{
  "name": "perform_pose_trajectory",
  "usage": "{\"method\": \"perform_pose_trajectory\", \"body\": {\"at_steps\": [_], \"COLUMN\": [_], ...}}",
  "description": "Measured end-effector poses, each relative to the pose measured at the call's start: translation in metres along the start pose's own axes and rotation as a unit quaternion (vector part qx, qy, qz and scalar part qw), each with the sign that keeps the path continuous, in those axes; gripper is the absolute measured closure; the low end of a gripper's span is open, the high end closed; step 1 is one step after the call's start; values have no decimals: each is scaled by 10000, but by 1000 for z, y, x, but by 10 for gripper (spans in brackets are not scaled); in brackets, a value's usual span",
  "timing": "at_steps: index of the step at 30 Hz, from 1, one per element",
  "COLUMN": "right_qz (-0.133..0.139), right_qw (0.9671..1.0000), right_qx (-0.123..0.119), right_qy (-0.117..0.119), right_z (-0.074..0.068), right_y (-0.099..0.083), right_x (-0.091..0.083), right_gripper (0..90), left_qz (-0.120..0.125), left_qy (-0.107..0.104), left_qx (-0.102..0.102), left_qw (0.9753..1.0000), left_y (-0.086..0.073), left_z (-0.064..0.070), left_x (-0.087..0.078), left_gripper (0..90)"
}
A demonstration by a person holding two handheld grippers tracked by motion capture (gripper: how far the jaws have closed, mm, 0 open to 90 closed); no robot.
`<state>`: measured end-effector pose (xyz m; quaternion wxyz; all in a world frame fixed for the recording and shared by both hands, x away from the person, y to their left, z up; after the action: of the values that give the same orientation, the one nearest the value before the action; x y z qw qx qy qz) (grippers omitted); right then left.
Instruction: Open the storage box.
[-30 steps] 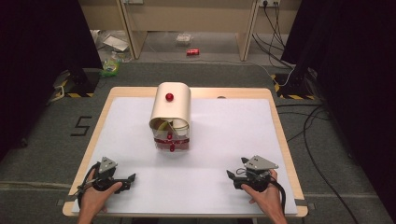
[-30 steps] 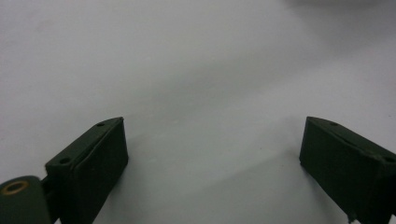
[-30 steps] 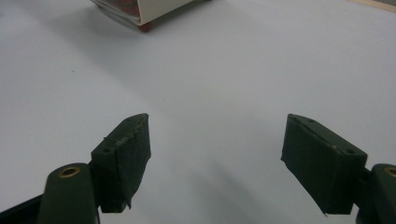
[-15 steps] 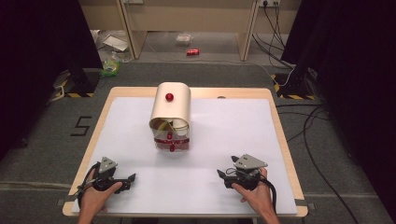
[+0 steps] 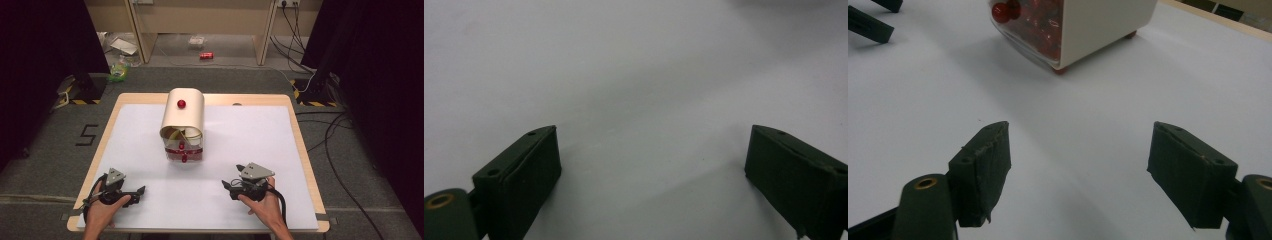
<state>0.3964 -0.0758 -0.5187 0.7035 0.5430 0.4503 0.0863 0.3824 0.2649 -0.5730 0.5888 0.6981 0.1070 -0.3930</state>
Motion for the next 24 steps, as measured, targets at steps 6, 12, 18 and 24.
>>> {"method": "perform_pose_trajectory", "body": {"at_steps": [6, 12, 18, 24], "right_qz": [120, 221, 262, 284], "right_qw": [9997, 9988, 9973, 9958], "right_qx": [-172, -352, -537, -707], "right_qy": [110, 260, 415, 517], "right_z": [-12, -26, -39, -49], "right_y": [12, 23, 32, 38], "right_x": [9, 19, 28, 37], "right_gripper": [261, 275, 276, 291], "left_qz": [1, 2, 3, 4], "left_qy": [-1, -1, 0, -1], "left_qx": [4, 4, 3, 1], "left_qw": [10000, 10000, 10000, 10000], "left_y": [0, 0, 0, 0], "left_z": [0, 0, 0, 0], "left_x": [0, 0, 0, 0], "left_gripper": [69, 69, 69, 69]}}
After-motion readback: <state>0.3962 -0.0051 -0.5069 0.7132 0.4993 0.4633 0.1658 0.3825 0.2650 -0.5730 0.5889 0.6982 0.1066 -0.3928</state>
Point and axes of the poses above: each handheld gripper's, and its own axes: x roughly forward along the jaws, y roughly out of its top, z roughly to its right, the point moved 10 cm from there along x, roughly forward along the jaws, and after that the axes turned 3 degrees about x, right-handed, at the moved point
